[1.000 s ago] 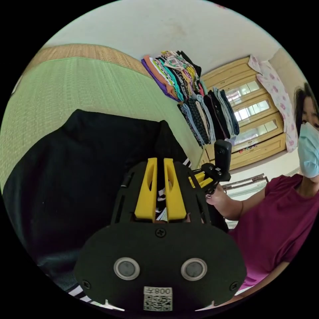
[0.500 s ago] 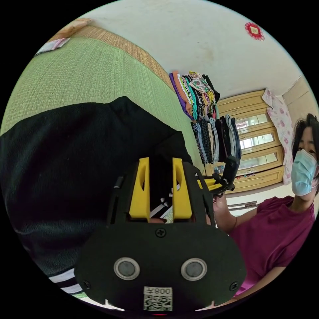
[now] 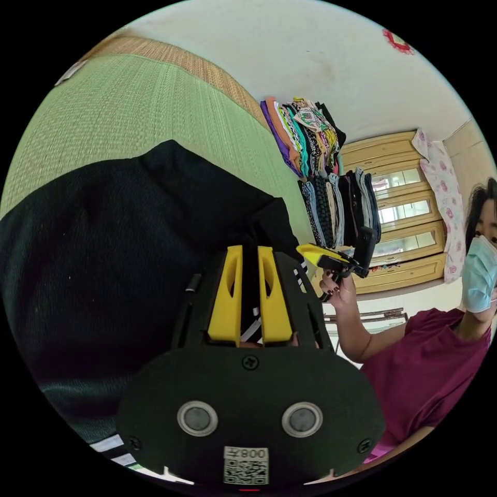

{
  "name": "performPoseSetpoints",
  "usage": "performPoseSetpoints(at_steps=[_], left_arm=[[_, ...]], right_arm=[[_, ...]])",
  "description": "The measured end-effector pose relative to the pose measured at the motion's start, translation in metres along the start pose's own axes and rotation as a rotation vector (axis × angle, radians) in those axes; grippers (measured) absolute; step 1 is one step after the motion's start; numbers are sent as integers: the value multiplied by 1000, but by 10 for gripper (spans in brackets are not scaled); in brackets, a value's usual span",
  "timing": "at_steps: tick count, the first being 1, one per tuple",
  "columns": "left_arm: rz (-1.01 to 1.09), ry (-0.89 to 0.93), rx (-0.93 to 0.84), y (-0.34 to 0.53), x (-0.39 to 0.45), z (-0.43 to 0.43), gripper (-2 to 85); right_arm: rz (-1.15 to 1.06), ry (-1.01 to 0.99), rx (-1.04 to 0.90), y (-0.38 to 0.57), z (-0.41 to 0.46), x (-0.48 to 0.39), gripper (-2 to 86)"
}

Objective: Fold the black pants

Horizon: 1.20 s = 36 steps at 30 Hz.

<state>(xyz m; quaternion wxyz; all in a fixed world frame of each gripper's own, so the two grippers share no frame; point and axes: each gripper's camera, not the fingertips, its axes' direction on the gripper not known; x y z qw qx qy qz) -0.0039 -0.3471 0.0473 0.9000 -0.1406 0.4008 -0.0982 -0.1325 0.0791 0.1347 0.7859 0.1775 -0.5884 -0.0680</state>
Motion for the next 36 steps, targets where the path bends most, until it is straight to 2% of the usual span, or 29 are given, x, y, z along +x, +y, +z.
performPoseSetpoints(at_steps=[7,10,15,19,24,28,33,36], left_arm=[[-23,-15,0,18,-2,-9,62],[-44,7,-8,19,-5,-7,60],[12,-10,2,15,7,-7,51],[-26,-44,-36,18,0,-1,50],[-3,-28,16,32,11,-15,57],[56,45,25,45,31,-15,55],[59,-32,-73,60,36,11,37],[13,48,-22,66,29,6,35]], right_arm=[[46,177,37,-44,-8,50,23],[103,241,-30,-56,4,75,8],[154,211,14,-49,-6,99,1],[202,163,43,-44,-16,115,0],[157,155,69,-38,-31,98,0],[112,68,60,-18,-38,71,1],[43,-1,-97,23,-5,24,2],[51,76,-212,38,23,10,6]])
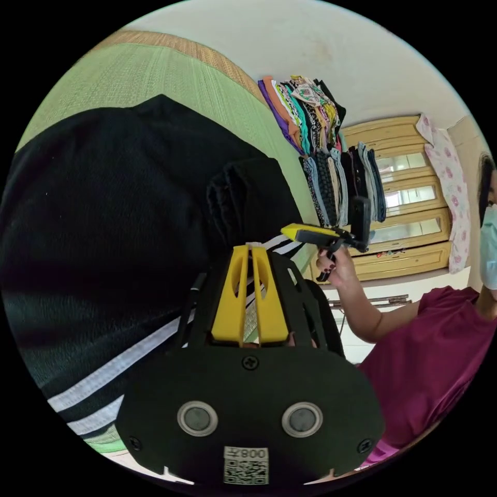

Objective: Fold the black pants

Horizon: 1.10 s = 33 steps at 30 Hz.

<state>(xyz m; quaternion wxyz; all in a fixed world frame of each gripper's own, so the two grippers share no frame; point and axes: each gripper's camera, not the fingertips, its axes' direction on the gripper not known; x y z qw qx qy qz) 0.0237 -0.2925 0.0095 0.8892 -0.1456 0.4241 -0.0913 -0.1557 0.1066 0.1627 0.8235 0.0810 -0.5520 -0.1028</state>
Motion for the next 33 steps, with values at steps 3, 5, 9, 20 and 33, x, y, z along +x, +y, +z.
performPoseSetpoints(at_steps=[3,5,9,20,33], left_arm=[[27,-35,16,4,8,-10,48],[15,-43,13,6,7,-13,56],[-47,-51,78,7,-2,-23,59],[-93,-130,46,-3,-10,-16,29],[-28,-80,178,12,12,-46,24]], right_arm=[[-64,-35,72,0,-14,-19,19],[-164,-63,75,-8,-16,-44,40],[-327,24,-11,-17,10,-89,70],[-399,97,-5,-13,8,-114,29],[-383,-38,-56,-2,27,-96,23]])
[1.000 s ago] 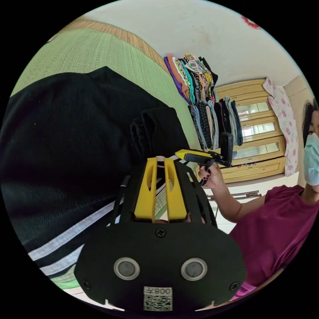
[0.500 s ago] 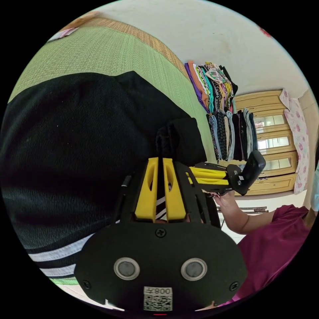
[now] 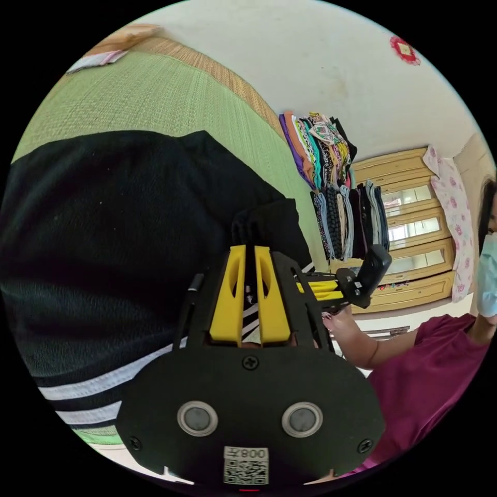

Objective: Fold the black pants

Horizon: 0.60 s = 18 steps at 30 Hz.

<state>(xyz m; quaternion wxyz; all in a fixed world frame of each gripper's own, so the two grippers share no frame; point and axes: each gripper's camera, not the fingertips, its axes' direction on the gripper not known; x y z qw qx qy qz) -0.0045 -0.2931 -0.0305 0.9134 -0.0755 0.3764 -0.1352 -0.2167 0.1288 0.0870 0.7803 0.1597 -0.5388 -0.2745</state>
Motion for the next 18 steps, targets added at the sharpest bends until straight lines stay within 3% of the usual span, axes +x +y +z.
performPoseSetpoints(at_steps=[7,12,18], left_arm=[[59,-112,-92,-8,7,17,6],[48,-93,-76,-3,6,7,2],[59,-88,-77,-1,6,-4,1]], right_arm=[[59,-13,15,9,-13,12,27],[122,-6,64,30,-47,30,21],[314,192,73,76,-81,82,5]])
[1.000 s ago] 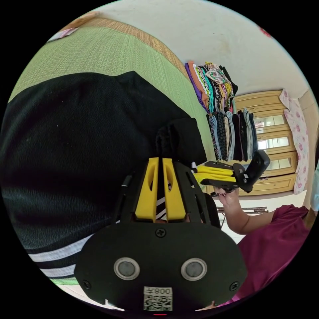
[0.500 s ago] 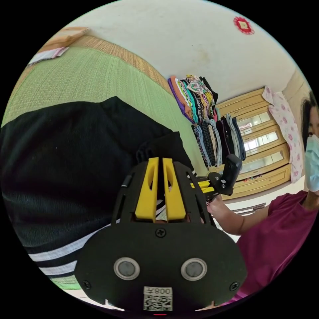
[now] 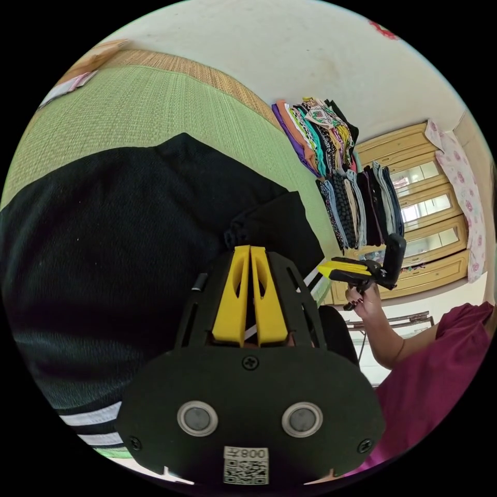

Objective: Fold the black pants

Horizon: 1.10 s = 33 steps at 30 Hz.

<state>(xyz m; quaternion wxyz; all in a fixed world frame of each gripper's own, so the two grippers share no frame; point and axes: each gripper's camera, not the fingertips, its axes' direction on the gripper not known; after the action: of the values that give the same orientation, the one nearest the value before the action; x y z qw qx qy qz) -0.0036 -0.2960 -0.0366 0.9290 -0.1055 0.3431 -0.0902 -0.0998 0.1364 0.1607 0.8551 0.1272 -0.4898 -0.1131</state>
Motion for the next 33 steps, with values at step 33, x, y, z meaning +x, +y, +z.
performPoseSetpoints(at_steps=[33], left_arm=[[-167,-237,-34,127,1,-135,1]], right_arm=[[300,-71,58,27,-1,43,1]])
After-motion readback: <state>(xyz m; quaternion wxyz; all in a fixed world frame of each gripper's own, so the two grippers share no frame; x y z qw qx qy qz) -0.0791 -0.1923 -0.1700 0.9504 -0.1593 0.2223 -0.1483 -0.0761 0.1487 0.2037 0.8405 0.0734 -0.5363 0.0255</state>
